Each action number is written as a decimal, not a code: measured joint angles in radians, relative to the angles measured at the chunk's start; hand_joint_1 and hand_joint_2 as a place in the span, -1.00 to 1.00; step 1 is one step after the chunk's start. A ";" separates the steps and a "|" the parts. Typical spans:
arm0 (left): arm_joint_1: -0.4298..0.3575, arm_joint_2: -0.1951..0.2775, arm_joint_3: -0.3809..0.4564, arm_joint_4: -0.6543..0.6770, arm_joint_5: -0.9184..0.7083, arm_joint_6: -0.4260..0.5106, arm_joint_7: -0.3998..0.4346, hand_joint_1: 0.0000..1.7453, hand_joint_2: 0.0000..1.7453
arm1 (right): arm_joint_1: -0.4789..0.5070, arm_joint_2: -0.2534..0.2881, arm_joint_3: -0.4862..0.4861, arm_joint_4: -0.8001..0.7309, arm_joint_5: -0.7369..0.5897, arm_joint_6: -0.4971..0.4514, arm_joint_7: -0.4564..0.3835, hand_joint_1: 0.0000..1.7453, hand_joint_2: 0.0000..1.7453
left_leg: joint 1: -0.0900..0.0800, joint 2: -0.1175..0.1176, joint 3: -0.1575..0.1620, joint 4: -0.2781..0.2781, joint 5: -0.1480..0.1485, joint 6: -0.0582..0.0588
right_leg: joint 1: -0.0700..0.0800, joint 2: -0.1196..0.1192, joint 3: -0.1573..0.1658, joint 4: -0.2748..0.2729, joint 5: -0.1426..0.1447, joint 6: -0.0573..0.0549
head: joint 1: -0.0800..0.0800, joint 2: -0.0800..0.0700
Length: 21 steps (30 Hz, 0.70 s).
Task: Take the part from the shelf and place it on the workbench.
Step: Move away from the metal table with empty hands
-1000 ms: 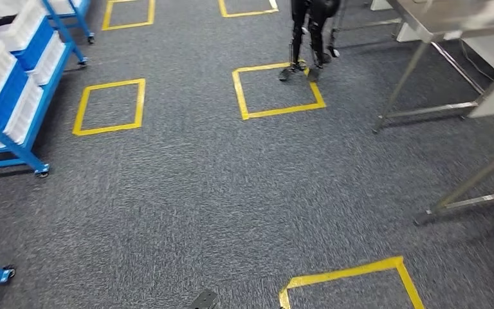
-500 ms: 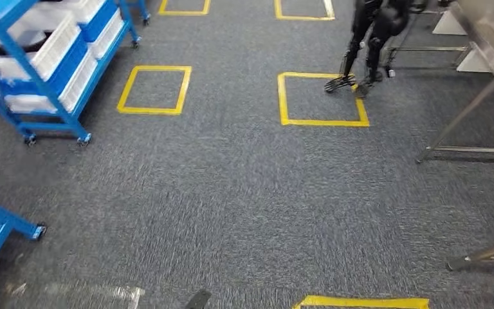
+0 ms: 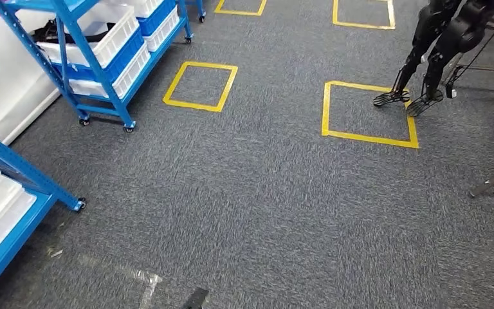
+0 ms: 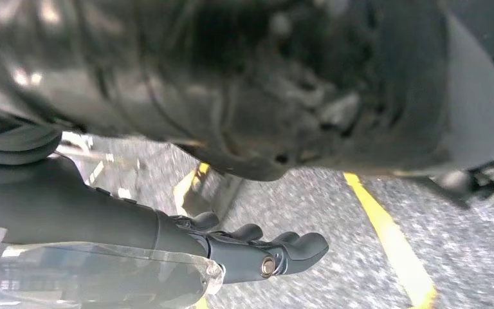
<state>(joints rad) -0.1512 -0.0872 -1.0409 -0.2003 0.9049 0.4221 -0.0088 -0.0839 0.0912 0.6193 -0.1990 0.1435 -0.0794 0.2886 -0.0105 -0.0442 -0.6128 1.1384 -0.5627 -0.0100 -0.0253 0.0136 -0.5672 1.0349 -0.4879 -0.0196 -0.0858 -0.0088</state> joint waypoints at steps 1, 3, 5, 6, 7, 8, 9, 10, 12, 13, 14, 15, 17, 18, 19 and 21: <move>-0.002 0.002 0.000 0.000 0.001 -0.001 -0.001 -1.00 -1.00 | 0.001 0.000 0.000 0.000 0.000 0.002 0.001 -1.00 -1.00 | 0.001 0.014 -0.033 0.065 -0.026 -0.005 | 0.001 -0.018 0.004 0.000 -0.004 -0.003 | -0.002 0.000; -0.006 0.003 0.004 0.000 0.012 -0.004 -0.003 -1.00 -1.00 | 0.003 -0.002 0.000 0.001 -0.001 0.005 0.002 -1.00 -1.00 | 0.003 0.022 -0.071 0.138 -0.037 -0.011 | 0.002 -0.052 0.012 0.000 -0.012 -0.004 | -0.002 0.000; -0.004 0.005 0.008 0.001 0.032 -0.005 -0.005 -1.00 -1.00 | 0.002 -0.002 0.000 0.001 -0.006 0.004 0.003 -1.00 -1.00 | 0.003 0.033 -0.044 0.075 0.021 -0.009 | 0.003 -0.080 0.022 0.000 -0.020 -0.003 | -0.002 0.000; -0.001 0.006 0.010 0.003 0.042 -0.004 -0.005 -1.00 -1.00 | 0.001 -0.002 0.000 0.001 -0.010 0.002 0.003 -1.00 -1.00 | 0.001 0.053 -0.015 0.009 0.058 -0.004 | 0.004 -0.090 0.028 -0.001 -0.024 -0.002 | -0.002 0.000; 0.003 0.007 0.012 0.005 0.050 -0.004 -0.004 -1.00 -1.00 | 0.000 -0.002 0.000 0.001 -0.013 0.001 0.003 -1.00 -1.00 | -0.005 0.079 0.011 -0.051 0.082 0.002 | 0.007 -0.099 0.032 0.000 -0.028 0.000 | -0.002 0.000; 0.006 0.008 0.014 0.007 0.056 -0.004 -0.004 -1.00 -1.00 | -0.001 -0.002 0.000 0.001 -0.017 0.001 0.003 -1.00 -1.00 | -0.011 0.102 0.029 -0.094 0.093 0.011 | 0.010 -0.108 0.034 -0.001 -0.031 0.004 | -0.002 0.000; 0.008 0.009 0.017 0.008 0.059 -0.003 -0.004 -1.00 -1.00 | -0.001 -0.002 0.000 0.001 -0.019 0.001 0.003 -1.00 -1.00 | -0.016 0.115 0.037 -0.117 0.094 0.018 | 0.013 -0.118 0.035 -0.001 -0.033 0.009 | -0.001 0.000; 0.009 0.009 0.020 0.009 0.060 -0.003 -0.005 -1.00 -1.00 | -0.001 -0.002 0.000 0.001 -0.020 0.000 0.003 -1.00 -1.00 | -0.020 0.113 0.038 -0.123 0.090 0.025 | 0.015 -0.130 0.036 -0.003 -0.034 0.013 | 0.000 0.000; 0.010 0.008 0.023 0.009 0.061 -0.004 -0.008 -1.00 -1.00 | -0.003 -0.002 0.000 0.000 -0.021 0.000 0.003 -1.00 -1.00 | -0.015 0.087 0.042 -0.136 0.095 0.035 | 0.016 -0.139 0.041 -0.005 -0.039 0.023 | 0.002 0.000; 0.010 0.007 0.024 0.009 0.061 -0.004 -0.010 -1.00 -1.00 | -0.004 -0.002 0.000 0.000 -0.021 0.000 0.003 -1.00 -1.00 | -0.011 0.075 0.048 -0.143 0.098 0.040 | 0.016 -0.119 0.039 0.007 -0.049 0.027 | 0.002 0.000; 0.010 0.006 0.024 0.009 0.061 -0.005 -0.011 -1.00 -1.00 | -0.006 -0.003 0.000 0.000 -0.021 0.000 0.003 -1.00 -1.00 | -0.007 0.064 0.054 -0.149 0.101 0.045 | 0.015 -0.089 0.026 0.040 -0.069 0.031 | 0.005 0.000; 0.010 0.005 0.024 0.009 0.061 -0.007 -0.012 -1.00 -1.00 | -0.006 -0.003 0.000 0.000 -0.021 0.000 0.003 -1.00 -1.00 | -0.004 0.053 0.058 -0.153 0.102 0.049 | 0.013 -0.054 -0.001 0.095 -0.095 0.033 | 0.007 0.000; 0.009 0.004 0.025 0.009 0.062 -0.013 -0.012 -1.00 -1.00 | -0.002 -0.004 0.001 0.000 -0.021 -0.001 0.003 -1.00 -1.00 | -0.002 0.028 0.060 -0.153 0.101 0.054 | 0.013 -0.023 -0.078 0.234 -0.146 0.035 | 0.011 0.000; 0.009 0.003 0.025 0.009 0.062 -0.016 -0.012 -1.00 -1.00 | 0.000 -0.005 0.001 0.000 -0.021 -0.003 0.003 -1.00 -1.00 | -0.002 0.012 0.061 -0.152 0.099 0.055 | 0.013 -0.020 -0.108 0.277 -0.150 0.036 | 0.011 0.000; 0.008 0.002 0.025 0.009 0.063 -0.017 -0.012 -1.00 -1.00 | 0.002 -0.006 0.001 0.000 -0.022 -0.004 0.003 -1.00 -1.00 | -0.002 -0.003 0.063 -0.150 0.098 0.056 | 0.013 -0.019 -0.124 0.291 -0.138 0.036 | 0.011 0.000; 0.008 0.000 0.025 0.009 0.064 -0.019 -0.014 -1.00 -1.00 | 0.003 -0.007 0.001 0.001 -0.023 -0.008 0.003 -1.00 -1.00 | 0.001 -0.033 0.067 -0.143 0.091 0.053 | 0.010 -0.011 -0.099 0.200 -0.058 0.036 | 0.011 0.000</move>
<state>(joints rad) -0.1434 -0.0875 -1.0161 -0.1915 0.9692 0.4034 -0.0228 -0.0812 0.0846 0.6199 -0.1984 0.1204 -0.0873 0.2920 -0.0095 -0.0768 -0.5454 0.9954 -0.4716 0.0430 -0.0156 0.0029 -0.6665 1.2345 -0.5464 0.0167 -0.0751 -0.0088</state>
